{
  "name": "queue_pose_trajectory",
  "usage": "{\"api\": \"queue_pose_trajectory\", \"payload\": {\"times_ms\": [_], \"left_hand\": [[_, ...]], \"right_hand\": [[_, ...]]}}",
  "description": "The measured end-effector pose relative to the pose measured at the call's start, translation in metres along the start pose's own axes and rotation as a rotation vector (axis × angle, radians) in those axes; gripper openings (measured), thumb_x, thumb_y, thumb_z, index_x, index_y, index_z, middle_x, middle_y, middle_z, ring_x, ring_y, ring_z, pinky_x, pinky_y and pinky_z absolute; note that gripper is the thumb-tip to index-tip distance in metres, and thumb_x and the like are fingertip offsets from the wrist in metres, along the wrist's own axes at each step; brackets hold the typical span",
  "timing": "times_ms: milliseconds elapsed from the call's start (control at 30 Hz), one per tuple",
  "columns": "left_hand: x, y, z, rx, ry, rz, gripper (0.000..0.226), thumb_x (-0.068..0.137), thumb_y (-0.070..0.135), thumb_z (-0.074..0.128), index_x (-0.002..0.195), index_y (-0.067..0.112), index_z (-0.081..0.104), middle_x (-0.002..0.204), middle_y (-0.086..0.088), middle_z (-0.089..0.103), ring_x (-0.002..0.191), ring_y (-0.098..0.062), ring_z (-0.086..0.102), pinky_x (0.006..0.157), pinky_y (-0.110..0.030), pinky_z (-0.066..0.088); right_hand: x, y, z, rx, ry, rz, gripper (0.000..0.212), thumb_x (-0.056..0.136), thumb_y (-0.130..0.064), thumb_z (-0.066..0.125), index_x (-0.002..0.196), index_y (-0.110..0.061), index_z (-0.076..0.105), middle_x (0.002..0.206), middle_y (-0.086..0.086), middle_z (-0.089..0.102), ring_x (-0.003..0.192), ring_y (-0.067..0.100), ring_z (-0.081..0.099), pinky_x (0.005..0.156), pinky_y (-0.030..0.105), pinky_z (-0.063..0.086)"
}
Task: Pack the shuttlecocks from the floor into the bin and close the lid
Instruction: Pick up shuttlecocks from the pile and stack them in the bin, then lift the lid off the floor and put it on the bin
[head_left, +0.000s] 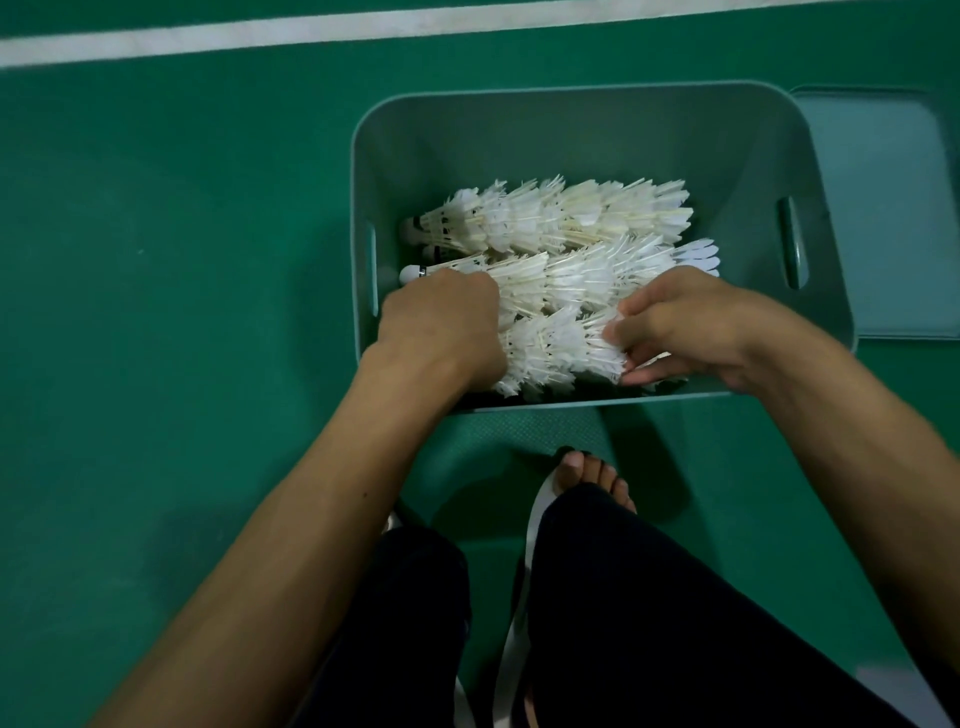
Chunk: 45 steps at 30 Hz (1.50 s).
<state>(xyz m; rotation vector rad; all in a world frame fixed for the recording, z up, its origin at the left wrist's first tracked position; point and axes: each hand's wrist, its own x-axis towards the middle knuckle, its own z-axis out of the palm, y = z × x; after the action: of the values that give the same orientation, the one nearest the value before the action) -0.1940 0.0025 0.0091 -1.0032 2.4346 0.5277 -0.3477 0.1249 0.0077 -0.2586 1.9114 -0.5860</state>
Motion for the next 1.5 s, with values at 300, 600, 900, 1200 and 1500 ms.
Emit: {"api": "queue_pose_trajectory", "payload": {"times_ms": [300,600,900,1200,1500], "left_hand": [[-0.004,0.000,-0.003,-0.078,0.055,-0.003,0.026,0.069,0.034,0.074,0.077,0.019,0.054,0.088,-0.003,0.062,0.082,-0.028,0.057,0.067,-0.034,0.045],[0.005,-0.004,0.014,-0.041,0.077,0.016,0.039,0.071,0.034,0.085,0.094,0.015,0.060,0.100,-0.006,0.063,0.103,-0.029,0.060,0.066,-0.035,0.040],[0.004,-0.002,0.016,-0.002,0.097,-0.001,0.049,0.079,0.026,0.082,0.123,0.018,0.060,0.119,-0.012,0.061,0.108,-0.033,0.060,0.074,-0.038,0.042],[-0.001,-0.002,0.003,-0.078,0.018,-0.037,0.070,0.060,0.046,0.094,0.120,0.029,0.063,0.119,-0.005,0.065,0.116,-0.028,0.057,0.080,-0.037,0.048],[-0.016,0.037,-0.025,-0.077,0.274,0.081,0.043,0.075,0.044,0.082,0.110,0.024,0.064,0.105,0.001,0.069,0.097,-0.026,0.065,0.078,-0.039,0.054]], "right_hand": [[0.007,-0.005,-0.005,-0.076,-0.028,0.004,0.020,0.093,0.009,0.063,0.080,-0.002,0.053,0.087,0.019,0.051,0.067,0.025,0.058,0.063,0.037,0.063],[0.017,-0.005,-0.001,-0.234,0.010,-0.022,0.017,0.091,0.005,0.068,0.081,-0.004,0.059,0.087,0.022,0.063,0.077,0.033,0.067,0.084,0.047,0.062],[0.006,-0.005,-0.001,-0.467,0.171,-0.086,0.019,0.081,-0.020,0.085,0.079,-0.004,0.076,0.064,0.006,0.076,0.060,0.024,0.076,0.066,0.038,0.064],[-0.002,-0.007,-0.010,-0.550,0.267,-0.127,0.031,0.078,-0.038,0.087,0.080,-0.010,0.074,0.060,-0.002,0.074,0.048,0.012,0.072,0.071,0.039,0.064],[-0.041,-0.007,-0.048,-0.399,0.466,-0.388,0.024,0.080,-0.040,0.082,0.070,-0.019,0.076,0.056,-0.004,0.072,0.048,-0.001,0.066,0.067,0.024,0.055]]}}
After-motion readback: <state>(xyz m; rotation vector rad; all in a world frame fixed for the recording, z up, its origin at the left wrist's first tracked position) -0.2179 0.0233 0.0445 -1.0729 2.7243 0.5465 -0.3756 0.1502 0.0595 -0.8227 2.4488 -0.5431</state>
